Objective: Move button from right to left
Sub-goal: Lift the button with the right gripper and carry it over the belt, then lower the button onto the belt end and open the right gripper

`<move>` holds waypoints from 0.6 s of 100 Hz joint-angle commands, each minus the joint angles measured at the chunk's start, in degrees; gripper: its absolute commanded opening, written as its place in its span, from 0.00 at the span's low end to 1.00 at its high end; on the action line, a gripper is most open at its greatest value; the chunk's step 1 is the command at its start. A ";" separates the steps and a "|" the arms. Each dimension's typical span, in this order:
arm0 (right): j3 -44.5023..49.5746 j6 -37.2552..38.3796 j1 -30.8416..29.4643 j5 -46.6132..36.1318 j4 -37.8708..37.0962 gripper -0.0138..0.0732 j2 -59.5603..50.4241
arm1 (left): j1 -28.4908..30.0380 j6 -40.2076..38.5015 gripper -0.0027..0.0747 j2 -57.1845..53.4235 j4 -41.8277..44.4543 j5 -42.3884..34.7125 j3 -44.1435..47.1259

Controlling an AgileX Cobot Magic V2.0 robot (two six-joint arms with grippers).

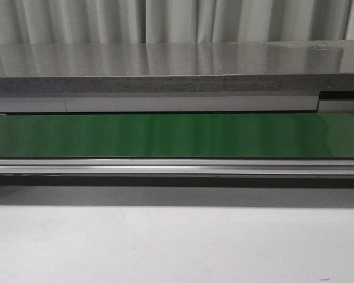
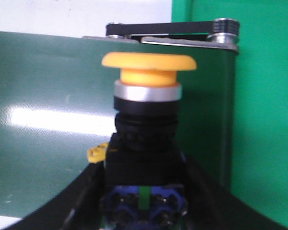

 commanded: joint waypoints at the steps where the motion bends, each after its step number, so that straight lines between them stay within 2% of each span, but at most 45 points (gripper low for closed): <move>1: -0.04 0.99 1.98 -4.92 0.27 0.33 -2.15 | -0.31 -0.23 0.04 -2.08 -0.08 -4.56 2.34; 60: 0.95 1.83 3.24 -4.79 -0.09 0.33 3.52 | -0.31 -0.23 0.04 -2.08 -0.08 -4.56 2.34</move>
